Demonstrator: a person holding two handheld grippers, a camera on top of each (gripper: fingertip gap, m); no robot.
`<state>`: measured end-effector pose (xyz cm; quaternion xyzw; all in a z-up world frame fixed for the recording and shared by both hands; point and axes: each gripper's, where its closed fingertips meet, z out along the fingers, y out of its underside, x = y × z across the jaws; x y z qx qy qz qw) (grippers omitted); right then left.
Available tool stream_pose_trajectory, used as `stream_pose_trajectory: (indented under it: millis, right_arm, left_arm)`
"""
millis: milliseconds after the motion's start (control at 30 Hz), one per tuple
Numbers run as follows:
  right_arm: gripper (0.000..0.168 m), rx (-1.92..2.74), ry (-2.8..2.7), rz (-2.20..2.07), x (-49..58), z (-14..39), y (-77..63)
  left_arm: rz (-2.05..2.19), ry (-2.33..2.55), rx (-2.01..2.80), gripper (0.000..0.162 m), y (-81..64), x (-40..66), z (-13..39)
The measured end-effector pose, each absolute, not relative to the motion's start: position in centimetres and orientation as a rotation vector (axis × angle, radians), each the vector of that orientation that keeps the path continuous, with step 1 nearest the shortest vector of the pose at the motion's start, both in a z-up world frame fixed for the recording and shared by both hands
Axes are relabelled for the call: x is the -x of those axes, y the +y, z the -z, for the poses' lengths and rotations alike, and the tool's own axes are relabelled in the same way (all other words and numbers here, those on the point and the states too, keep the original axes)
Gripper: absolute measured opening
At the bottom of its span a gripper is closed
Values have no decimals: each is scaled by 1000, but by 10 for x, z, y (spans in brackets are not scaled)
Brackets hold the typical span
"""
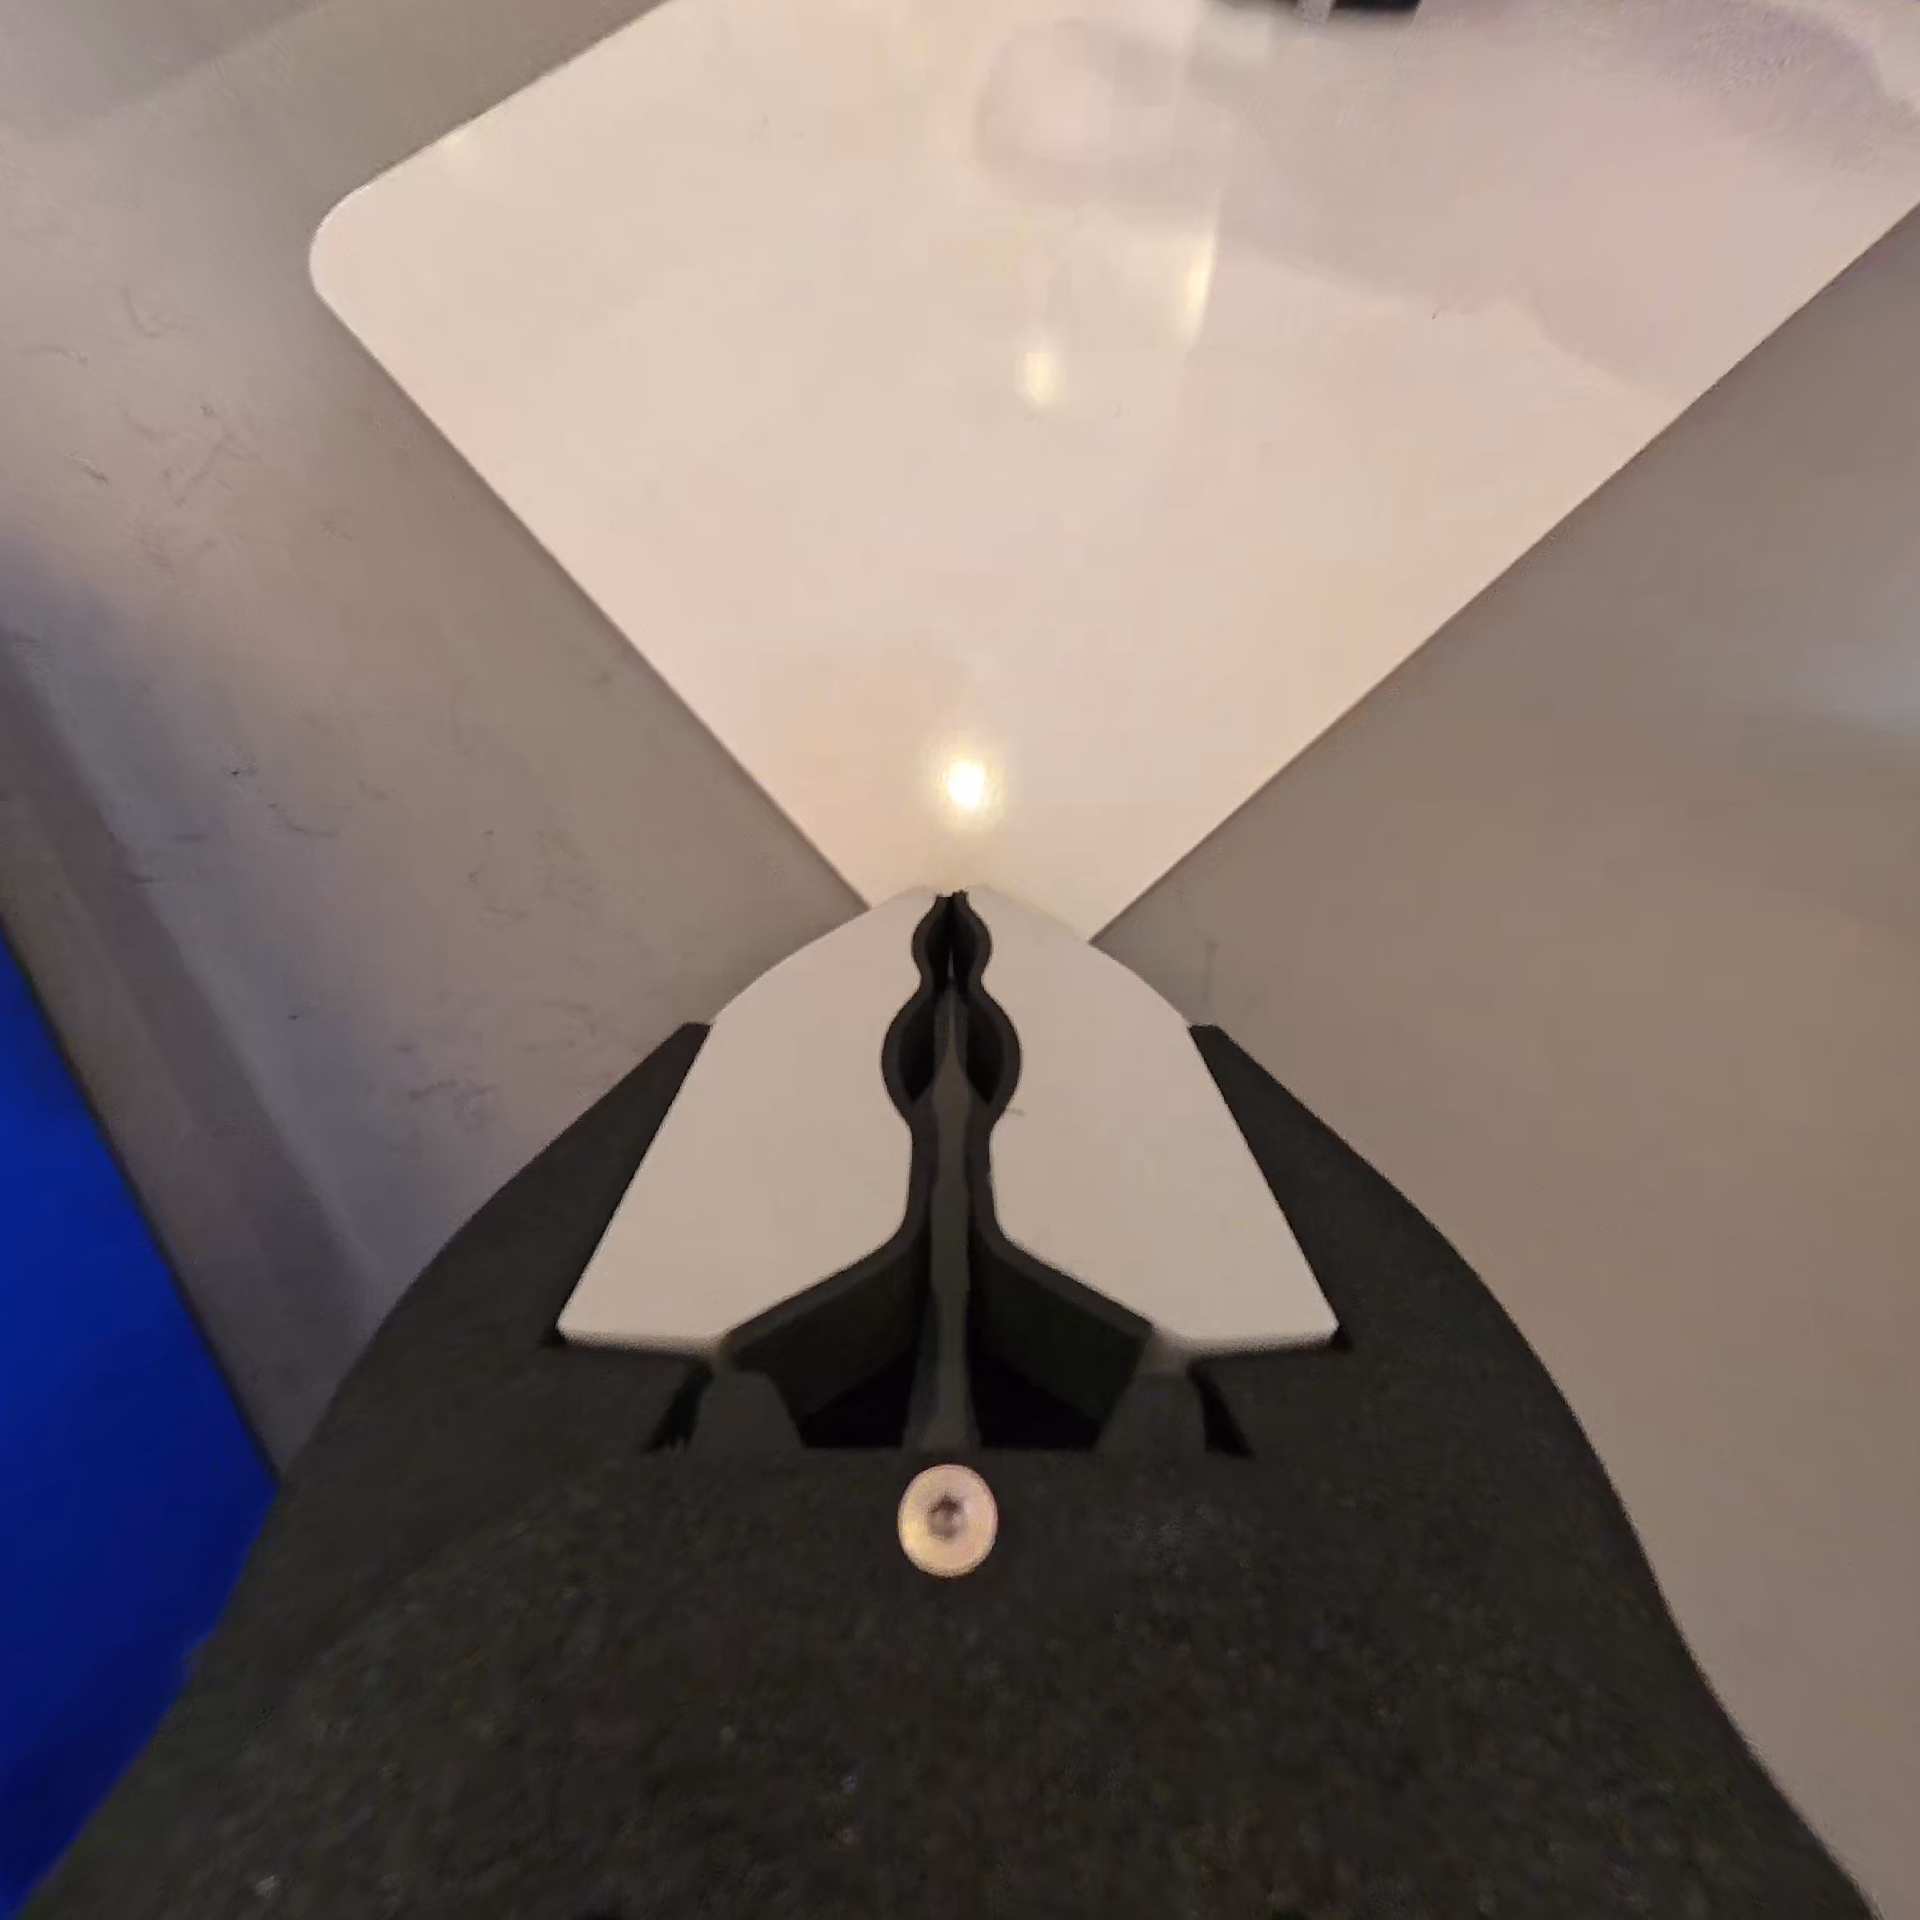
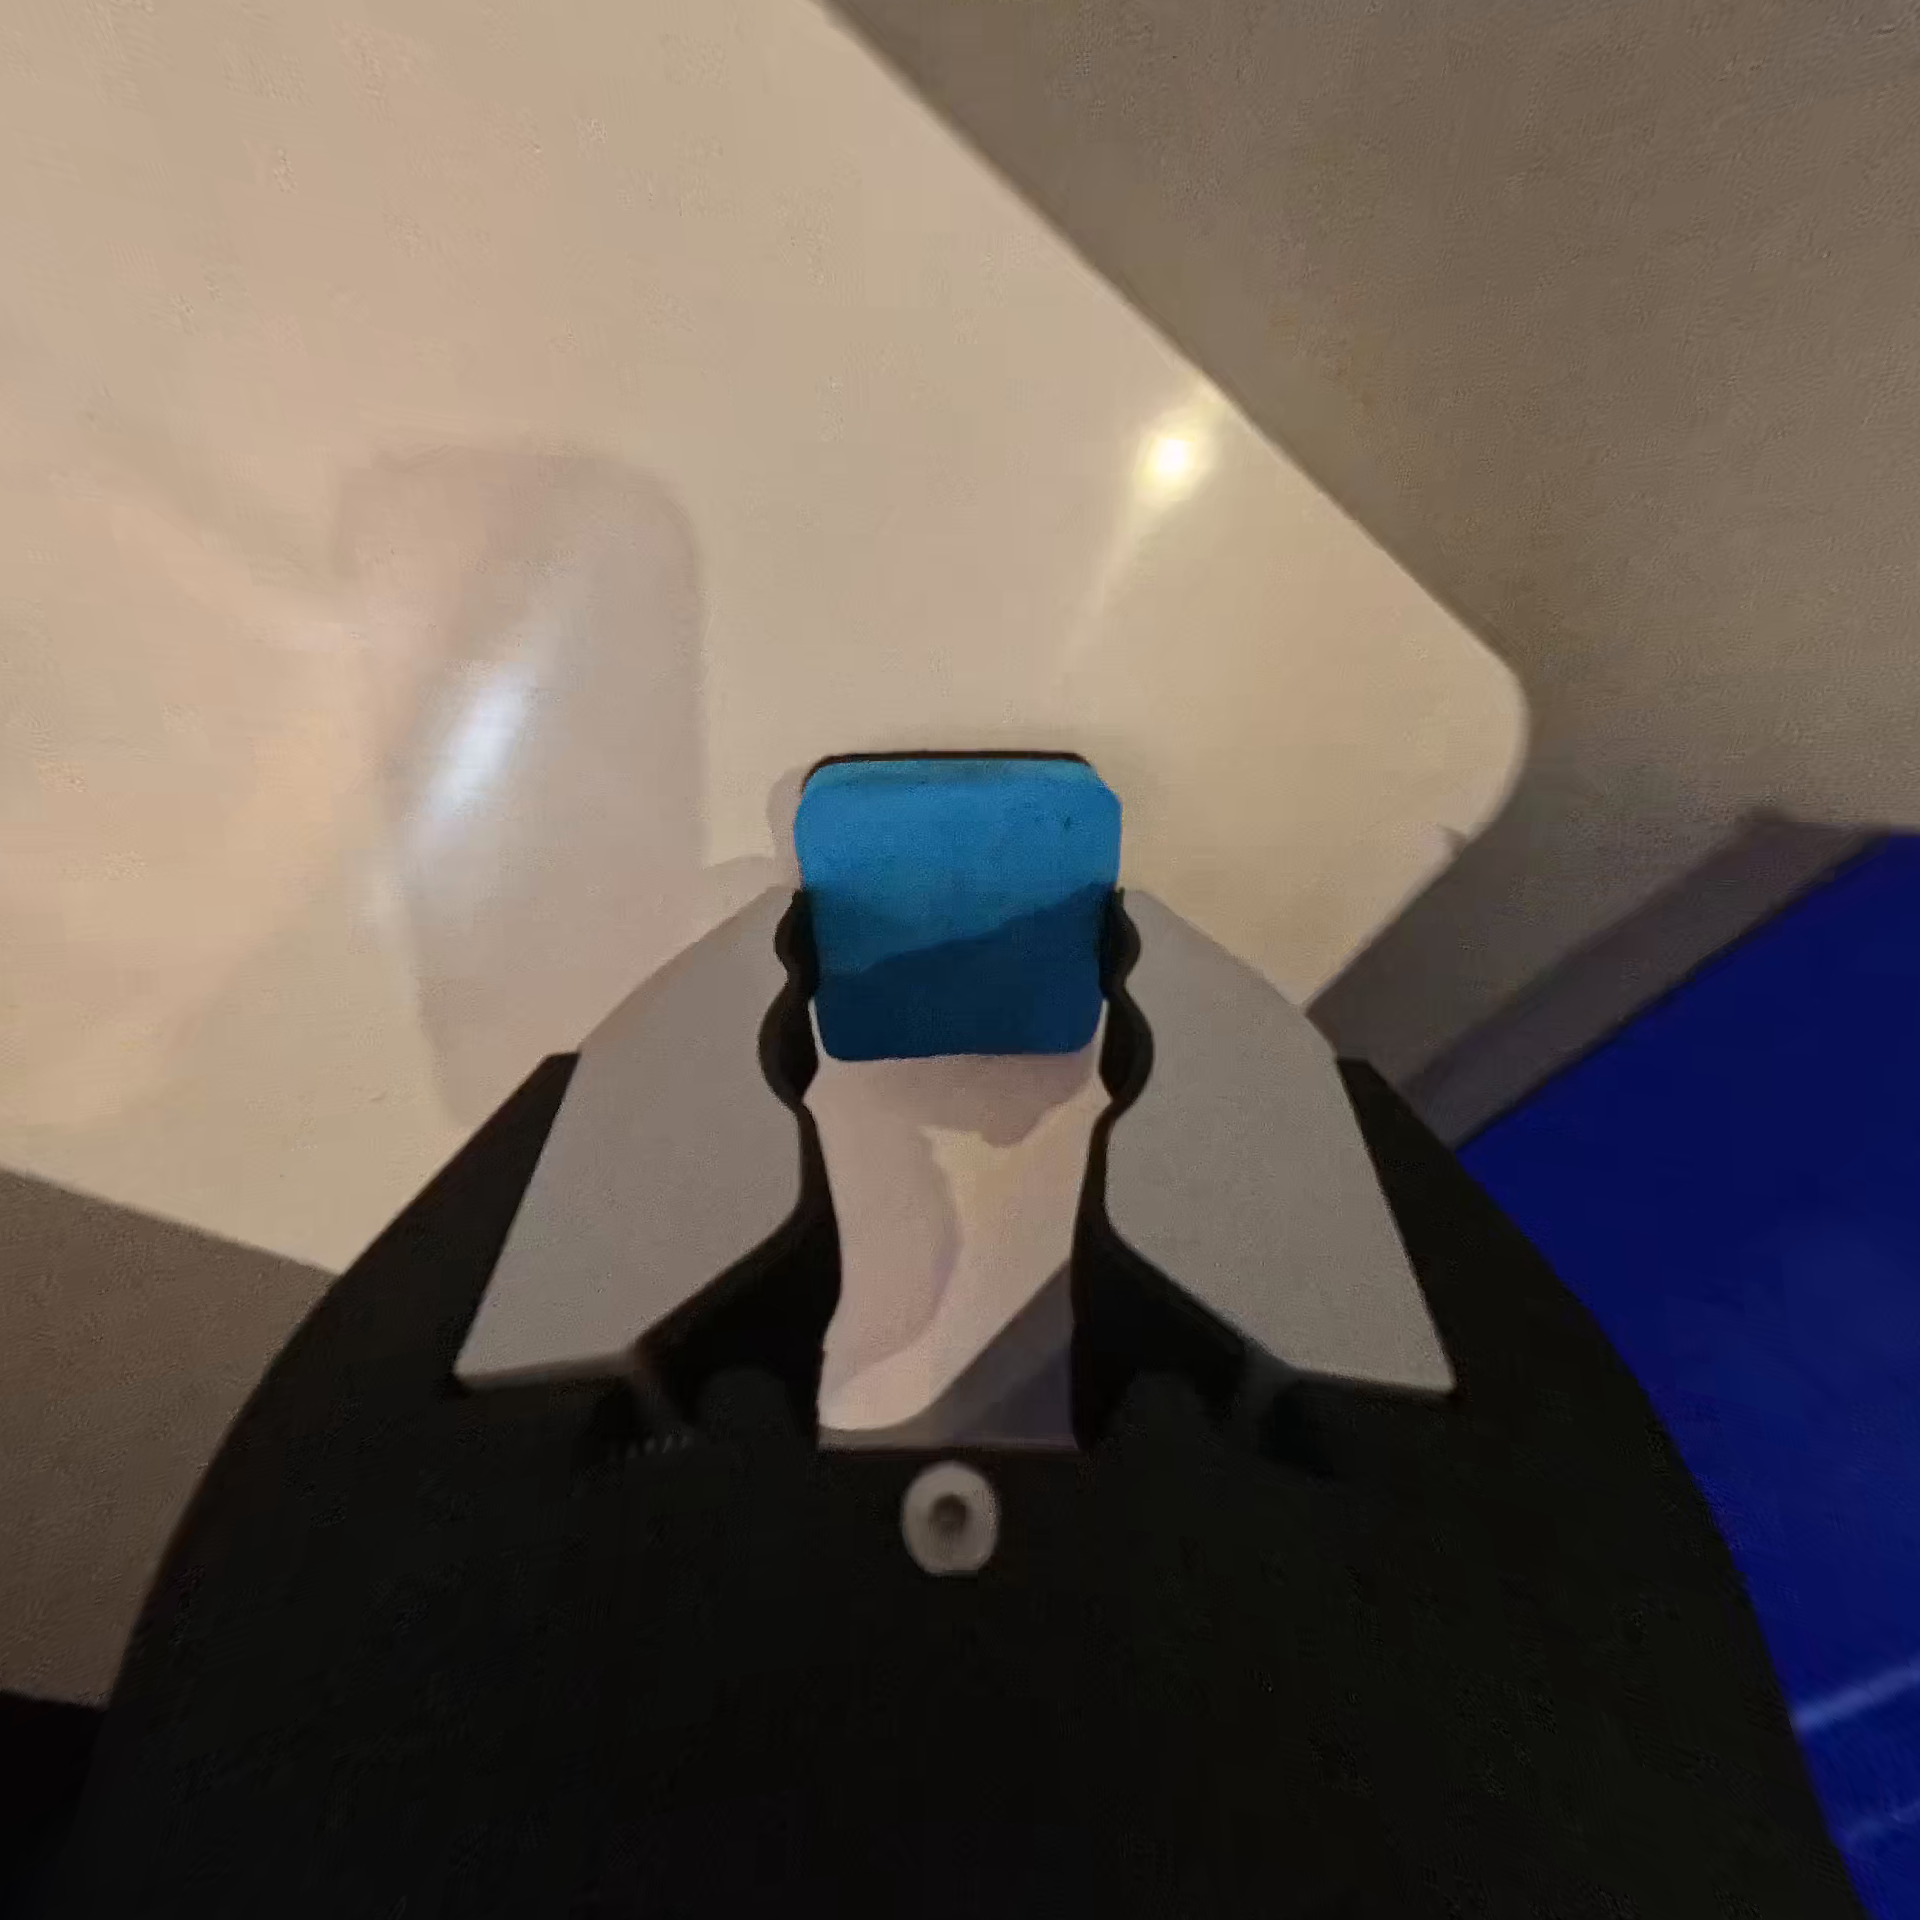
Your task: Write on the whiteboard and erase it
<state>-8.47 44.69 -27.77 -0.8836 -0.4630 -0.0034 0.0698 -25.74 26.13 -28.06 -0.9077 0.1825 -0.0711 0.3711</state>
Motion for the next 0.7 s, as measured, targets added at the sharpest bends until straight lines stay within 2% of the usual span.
stream_pose_trajectory:
  millis: [100,200,367,567,667,700]
  right_arm:
    - [53,2780,-1093,252,35,267,504]
    - [52,2736,-981,153,49,251,528]
    - [53,2832,-886,166,35,277,534]
    - [53,2860,-830,1,39,278,506]
    - [53,2907,-962,-350,76,272,459]
    - [53,2892,-1009,-302,76,268,457]
  left_arm:
    - [183,467,2329,0,262,257,281]
    - [192,464,2330,0,262,257,281]
    - [180,470,2326,0,263,257,281]
    - [198,481,2325,0,264,254,280]
    - [185,491,2322,0,264,253,280]
    - [191,490,2322,0,264,253,280]
